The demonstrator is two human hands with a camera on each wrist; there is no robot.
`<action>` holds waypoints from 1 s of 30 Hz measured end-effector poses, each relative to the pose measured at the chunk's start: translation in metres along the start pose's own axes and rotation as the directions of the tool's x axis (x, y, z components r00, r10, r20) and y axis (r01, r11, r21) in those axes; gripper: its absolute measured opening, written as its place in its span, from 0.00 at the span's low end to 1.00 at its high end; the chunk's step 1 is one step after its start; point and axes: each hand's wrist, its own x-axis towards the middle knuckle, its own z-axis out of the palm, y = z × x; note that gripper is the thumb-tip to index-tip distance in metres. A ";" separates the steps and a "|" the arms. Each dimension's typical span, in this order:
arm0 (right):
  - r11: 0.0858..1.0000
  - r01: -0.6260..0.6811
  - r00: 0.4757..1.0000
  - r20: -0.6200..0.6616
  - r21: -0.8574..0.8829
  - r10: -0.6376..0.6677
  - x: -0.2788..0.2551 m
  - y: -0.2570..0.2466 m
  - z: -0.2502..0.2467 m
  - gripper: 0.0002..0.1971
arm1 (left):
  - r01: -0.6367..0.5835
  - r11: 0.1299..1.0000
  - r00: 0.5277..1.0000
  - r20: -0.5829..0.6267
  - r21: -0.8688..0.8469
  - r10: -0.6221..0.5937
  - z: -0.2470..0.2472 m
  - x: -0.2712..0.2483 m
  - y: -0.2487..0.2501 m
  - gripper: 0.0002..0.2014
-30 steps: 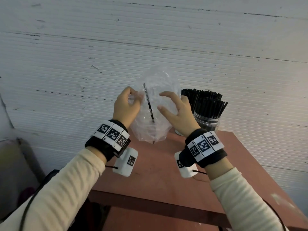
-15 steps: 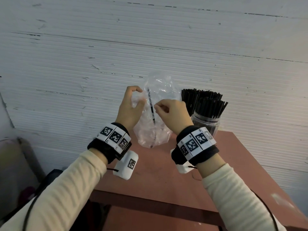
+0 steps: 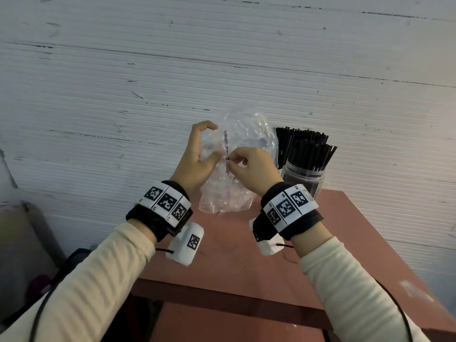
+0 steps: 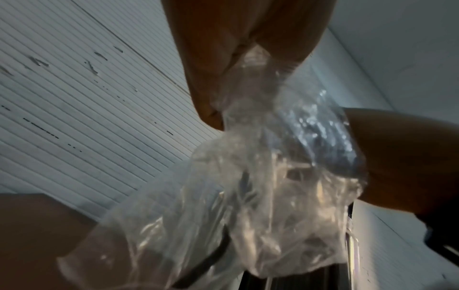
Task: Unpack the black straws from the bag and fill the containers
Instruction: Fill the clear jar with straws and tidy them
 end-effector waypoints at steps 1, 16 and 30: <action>1.000 -0.003 1.000 0.023 -0.008 0.004 -0.001 0.000 -0.001 0.04 | -0.012 1.000 1.000 -0.024 -0.006 0.012 0.000 0.001 0.002 0.22; 0.855 0.091 0.969 -0.245 0.511 0.043 -0.023 0.003 -0.045 0.03 | 0.395 0.915 0.910 -0.099 -0.086 -0.402 0.005 0.026 -0.005 0.15; 0.896 0.129 0.855 -0.506 0.424 0.116 -0.051 0.042 -0.133 0.11 | 0.401 0.814 0.890 0.030 0.420 -0.455 0.061 0.017 -0.035 0.25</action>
